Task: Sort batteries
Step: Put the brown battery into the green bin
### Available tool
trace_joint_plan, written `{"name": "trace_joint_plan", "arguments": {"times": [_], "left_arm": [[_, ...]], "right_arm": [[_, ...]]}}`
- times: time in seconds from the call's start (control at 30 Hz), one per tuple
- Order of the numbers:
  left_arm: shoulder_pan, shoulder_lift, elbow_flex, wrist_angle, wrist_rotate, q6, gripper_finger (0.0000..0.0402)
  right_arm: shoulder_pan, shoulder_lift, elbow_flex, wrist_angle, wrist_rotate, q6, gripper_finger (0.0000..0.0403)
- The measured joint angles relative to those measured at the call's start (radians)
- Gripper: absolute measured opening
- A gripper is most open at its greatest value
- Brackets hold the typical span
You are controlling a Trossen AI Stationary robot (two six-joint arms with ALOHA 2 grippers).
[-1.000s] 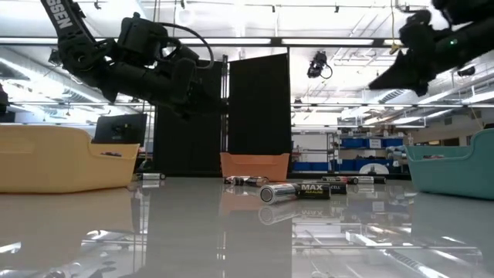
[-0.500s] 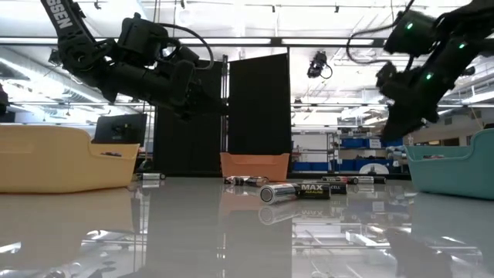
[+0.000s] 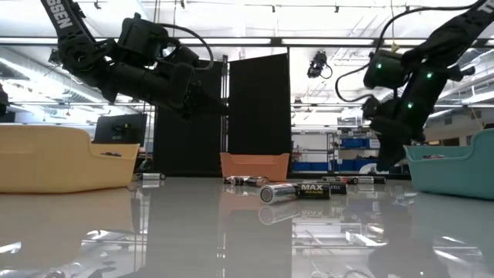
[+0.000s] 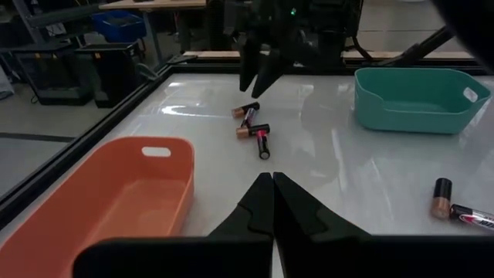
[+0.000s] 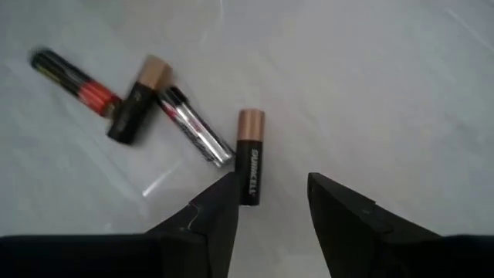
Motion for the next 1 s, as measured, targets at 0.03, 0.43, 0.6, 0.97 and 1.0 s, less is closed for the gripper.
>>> {"name": "trace_joint_plan", "arguments": {"times": [0.03, 0.43, 0.6, 0.97, 1.0], "left_arm": [[0.000, 0.000, 0.000, -0.002, 0.000, 0.006, 0.0006], [0.000, 0.001, 0.000, -0.029, 0.000, 0.032, 0.0006], [0.000, 0.001, 0.000, -0.028, 0.000, 0.045, 0.0006], [0.000, 0.001, 0.000, -0.051, 0.000, 0.044, 0.0006], [0.000, 0.001, 0.000, -0.050, 0.000, 0.044, 0.0006]], "right_arm": [[-0.006, 0.014, 0.000, 0.003, -0.009, -0.012, 0.0166], [-0.021, 0.150, 0.003, 0.079, -0.059, -0.040, 0.0158], [-0.021, 0.150, 0.003, 0.082, -0.060, -0.039, 0.0113], [-0.020, 0.149, 0.040, 0.001, -0.020, -0.007, 0.0058], [-0.020, 0.144, 0.055, -0.042, -0.008, -0.002, 0.0058]]}}
